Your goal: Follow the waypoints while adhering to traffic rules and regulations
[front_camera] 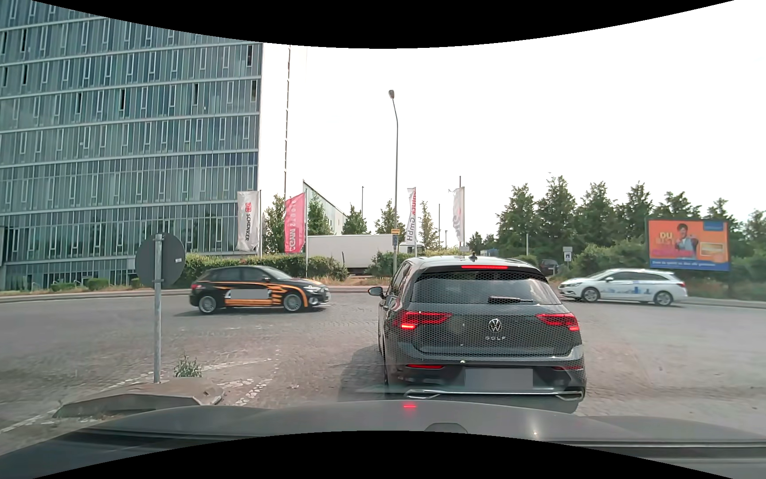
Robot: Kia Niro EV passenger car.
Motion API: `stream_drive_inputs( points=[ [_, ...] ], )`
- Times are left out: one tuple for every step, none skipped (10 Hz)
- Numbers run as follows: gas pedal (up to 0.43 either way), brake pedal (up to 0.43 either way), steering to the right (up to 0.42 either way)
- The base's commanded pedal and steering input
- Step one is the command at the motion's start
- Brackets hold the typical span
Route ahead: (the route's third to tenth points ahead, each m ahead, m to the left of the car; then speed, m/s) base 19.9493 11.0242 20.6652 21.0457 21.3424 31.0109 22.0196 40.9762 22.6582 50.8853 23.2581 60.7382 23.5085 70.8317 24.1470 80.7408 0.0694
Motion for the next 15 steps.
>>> stream_drive_inputs(
  points=[
    [0.0,0.189,-0.006],
    [0.0,0.189,-0.006],
    [0.0,0.189,-0.006],
    [0.0,0.195,-0.006],
    [0.0,0.195,-0.006],
    [0.0,0.201,-0.006],
    [0.0,0.201,-0.006],
    [0.0,0.201,-0.007],
    [0.0,0.201,-0.006],
    [0.0,0.201,-0.006],
    [0.0,0.201,-0.006],
    [0.0,0.201,-0.006],
    [0.0,0.207,-0.006],
    [0.0,0.207,-0.006],
    [0.0,0.213,-0.006]
  ],
)
